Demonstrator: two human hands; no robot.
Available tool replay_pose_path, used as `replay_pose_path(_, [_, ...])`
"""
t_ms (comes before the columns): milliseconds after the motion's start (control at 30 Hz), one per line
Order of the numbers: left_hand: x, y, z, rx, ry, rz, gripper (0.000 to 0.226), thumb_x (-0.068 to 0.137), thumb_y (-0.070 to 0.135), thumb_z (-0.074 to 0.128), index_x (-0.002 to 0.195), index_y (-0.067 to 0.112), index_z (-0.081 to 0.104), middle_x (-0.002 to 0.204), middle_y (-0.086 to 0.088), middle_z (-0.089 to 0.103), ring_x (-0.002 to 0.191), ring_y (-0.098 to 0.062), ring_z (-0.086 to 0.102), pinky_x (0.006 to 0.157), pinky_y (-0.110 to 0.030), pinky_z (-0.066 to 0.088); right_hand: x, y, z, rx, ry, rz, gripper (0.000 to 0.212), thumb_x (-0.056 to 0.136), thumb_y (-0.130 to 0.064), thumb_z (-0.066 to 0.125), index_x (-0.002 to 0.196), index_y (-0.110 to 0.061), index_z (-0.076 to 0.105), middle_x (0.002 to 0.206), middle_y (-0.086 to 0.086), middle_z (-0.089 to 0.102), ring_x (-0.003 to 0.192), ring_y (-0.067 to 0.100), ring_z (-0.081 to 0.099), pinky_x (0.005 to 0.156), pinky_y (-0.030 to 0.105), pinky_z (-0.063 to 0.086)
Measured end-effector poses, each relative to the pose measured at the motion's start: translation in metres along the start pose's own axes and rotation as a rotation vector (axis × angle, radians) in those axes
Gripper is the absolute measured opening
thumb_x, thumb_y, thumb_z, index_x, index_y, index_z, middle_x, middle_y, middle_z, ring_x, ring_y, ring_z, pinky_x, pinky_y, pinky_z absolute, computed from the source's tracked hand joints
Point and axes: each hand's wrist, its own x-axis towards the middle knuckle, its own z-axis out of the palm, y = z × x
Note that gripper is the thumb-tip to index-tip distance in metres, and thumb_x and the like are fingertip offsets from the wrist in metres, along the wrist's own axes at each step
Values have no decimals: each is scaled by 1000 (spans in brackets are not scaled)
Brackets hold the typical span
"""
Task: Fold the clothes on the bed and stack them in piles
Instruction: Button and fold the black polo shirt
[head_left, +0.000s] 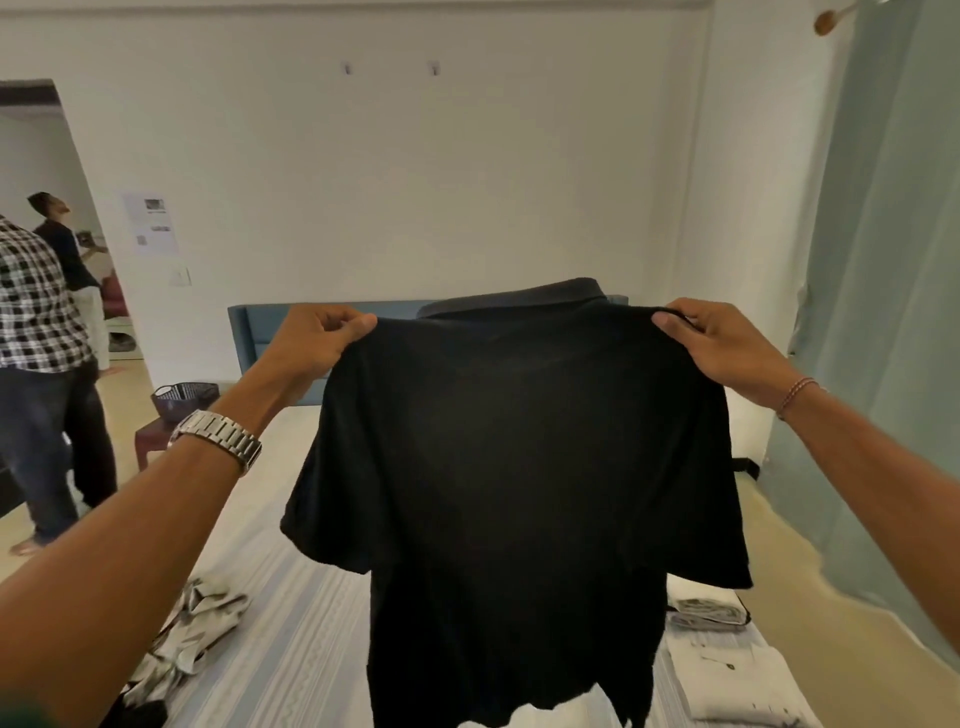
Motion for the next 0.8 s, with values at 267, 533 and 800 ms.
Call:
replay_pose_path(267, [-8,-3,3,262,95,212,23,104,31,54,107,18,73,98,1,71,92,-13,65,76,-19,47,1,6,-15,-15,-25,-23,27,104,-35,53,117,-21,72,111,0,71,107,23,63,99,43,52])
replay_pose_path(533, [-15,15,0,146,48,245,19,103,30,57,104,19,72,100,1,70,94,-14,63,74,-20,48,-2,15,12,-138,170,54,26,111,-20,34,127,-12,53,112,7,58,100,24,54,86,34,42])
replay_pose_path(800, [-32,21,-5,-305,-58,-184,25,102,21,54,80,16,65,77,0,59,85,-14,53,77,-33,43,-23,4,27,-238,322,-115,24,108,-12,36,100,-1,56,90,13,57,79,26,55,70,38,48])
